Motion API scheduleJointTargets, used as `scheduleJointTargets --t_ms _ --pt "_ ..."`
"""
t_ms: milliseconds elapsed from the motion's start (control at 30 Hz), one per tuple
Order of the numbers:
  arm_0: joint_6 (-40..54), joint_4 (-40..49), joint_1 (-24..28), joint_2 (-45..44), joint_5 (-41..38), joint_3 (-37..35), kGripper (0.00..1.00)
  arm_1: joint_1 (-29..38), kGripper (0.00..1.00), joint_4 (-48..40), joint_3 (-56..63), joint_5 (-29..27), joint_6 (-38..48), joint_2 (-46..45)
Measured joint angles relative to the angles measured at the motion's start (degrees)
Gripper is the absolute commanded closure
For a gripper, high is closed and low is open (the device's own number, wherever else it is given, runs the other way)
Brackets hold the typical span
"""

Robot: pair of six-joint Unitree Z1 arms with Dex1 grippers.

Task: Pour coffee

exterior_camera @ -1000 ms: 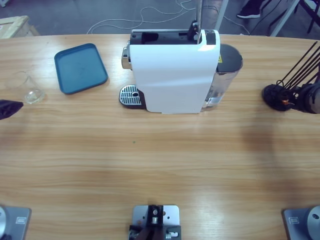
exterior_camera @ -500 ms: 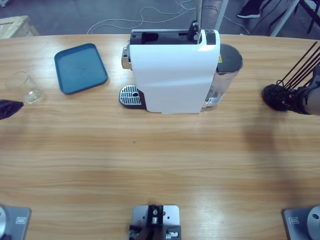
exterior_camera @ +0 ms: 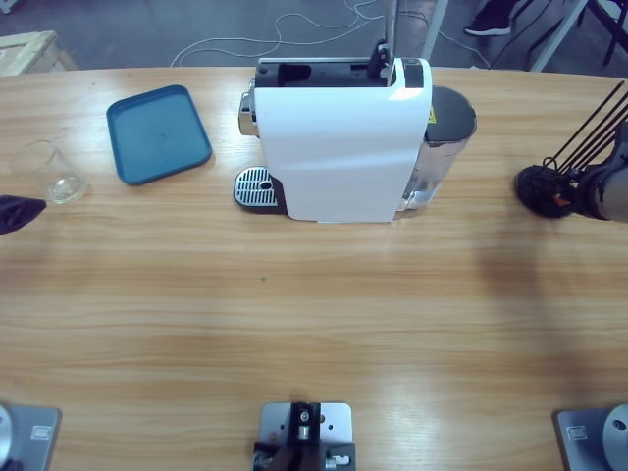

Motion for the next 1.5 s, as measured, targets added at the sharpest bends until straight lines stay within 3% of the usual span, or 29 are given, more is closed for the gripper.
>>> scheduleJointTargets --t_ms 200,233,300,367,600,833,1333,1433,1500 --pt "0.0 0.0 0.0 0.0 0.0 0.0 0.064 0.0 0.693 -0.4 0.1 0.0 0.0 0.0" --pt "0.0 0.0 0.0 0.0 0.0 0.0 0.064 0.1 0.628 -0.5 0.1 0.0 0.0 0.0" --pt "0.0 0.0 0.0 0.0 0.0 0.0 0.064 0.2 0.344 -0.5 0.1 0.1 0.0 0.0" --pt "0.0 0.0 0.0 0.0 0.0 0.0 0.064 0.2 0.233 -0.3 -0.1 0.4 0.0 0.1" --pt "0.0 0.0 0.0 0.0 0.0 0.0 0.064 -0.1 0.254 2.6 -0.4 0.5 0.0 1.1" --pt "0.0 -0.1 0.0 0.0 0.0 0.0 0.064 -0.4 0.444 4.2 -0.4 0.3 -0.3 0.6" --pt "0.0 -0.4 0.0 0.0 0.0 0.0 0.064 -0.4 0.455 4.2 -0.4 1.9 -4.2 -3.2" --pt "0.0 -0.4 0.0 0.0 0.0 0.0 0.064 -0.4 0.570 4.2 -0.4 2.8 -4.3 -3.4" --pt "0.0 -0.4 0.0 0.0 0.0 0.0 0.064 -0.4 0.570 4.2 -0.4 3.0 -4.3 -3.4"
